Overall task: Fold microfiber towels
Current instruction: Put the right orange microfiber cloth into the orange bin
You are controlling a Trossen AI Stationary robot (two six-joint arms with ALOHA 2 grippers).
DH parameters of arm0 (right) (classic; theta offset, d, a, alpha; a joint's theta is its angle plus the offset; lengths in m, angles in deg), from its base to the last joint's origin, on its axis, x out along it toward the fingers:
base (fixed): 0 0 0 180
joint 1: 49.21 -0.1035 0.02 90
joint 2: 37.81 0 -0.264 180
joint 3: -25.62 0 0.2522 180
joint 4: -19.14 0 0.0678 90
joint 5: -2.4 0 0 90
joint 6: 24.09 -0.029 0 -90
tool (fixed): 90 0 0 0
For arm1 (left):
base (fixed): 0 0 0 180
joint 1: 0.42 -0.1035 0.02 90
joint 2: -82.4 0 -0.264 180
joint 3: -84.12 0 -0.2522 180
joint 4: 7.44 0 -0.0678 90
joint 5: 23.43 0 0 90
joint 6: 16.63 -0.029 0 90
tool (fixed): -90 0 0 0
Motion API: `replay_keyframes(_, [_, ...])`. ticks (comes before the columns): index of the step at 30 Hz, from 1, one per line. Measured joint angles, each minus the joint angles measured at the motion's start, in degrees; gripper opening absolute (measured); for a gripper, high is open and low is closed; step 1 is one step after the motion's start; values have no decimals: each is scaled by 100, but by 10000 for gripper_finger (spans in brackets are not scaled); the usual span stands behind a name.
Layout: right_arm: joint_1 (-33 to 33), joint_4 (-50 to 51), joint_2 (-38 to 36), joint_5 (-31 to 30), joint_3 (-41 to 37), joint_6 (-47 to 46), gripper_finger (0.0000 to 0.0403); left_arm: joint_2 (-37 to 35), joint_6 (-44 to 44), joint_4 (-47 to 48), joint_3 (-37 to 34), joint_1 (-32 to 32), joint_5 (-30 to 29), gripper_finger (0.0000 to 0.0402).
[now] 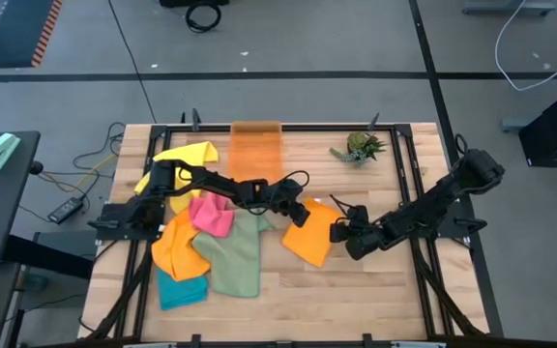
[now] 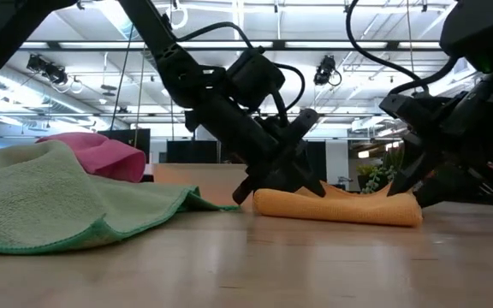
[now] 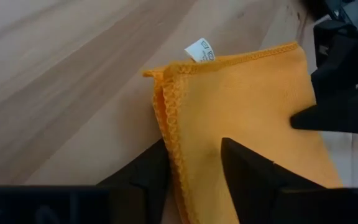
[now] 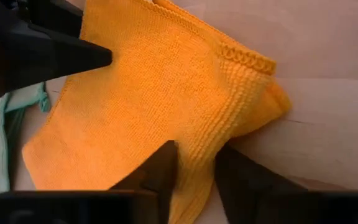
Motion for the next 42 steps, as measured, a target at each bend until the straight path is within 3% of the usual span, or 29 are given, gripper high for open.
replay_keyframes(4, [0,-4,0,-24,0,180,53,16,-338,-174,-3,40,32,94])
replay_keyframes(9, [0,2,-2,-147,22,338,17,30,-764,-339,-14,62,130,16])
replay_keyframes(14, [66,8,-167,-238,292,847,8,-186,-676,-151,-48,60,220,16])
replay_keyframes(18, [289,258,-474,-238,653,1534,7,-751,-703,-29,-29,-22,213,11])
replay_keyframes(23, [905,574,-841,-169,1170,2622,5,-1497,-1024,1102,-44,-175,-264,11])
replay_keyframes(32, [2762,547,-565,1061,2516,5060,4,-2767,-1158,2674,-180,-633,-1259,11])
replay_keyframes(37, [3632,592,128,1809,3530,6049,4,-3479,-1218,3167,-534,-1028,-1613,11])
replay_keyframes(42, [4249,592,1060,2603,4669,6531,4,-4179,-1311,3205,-979,-1760,-1535,11])
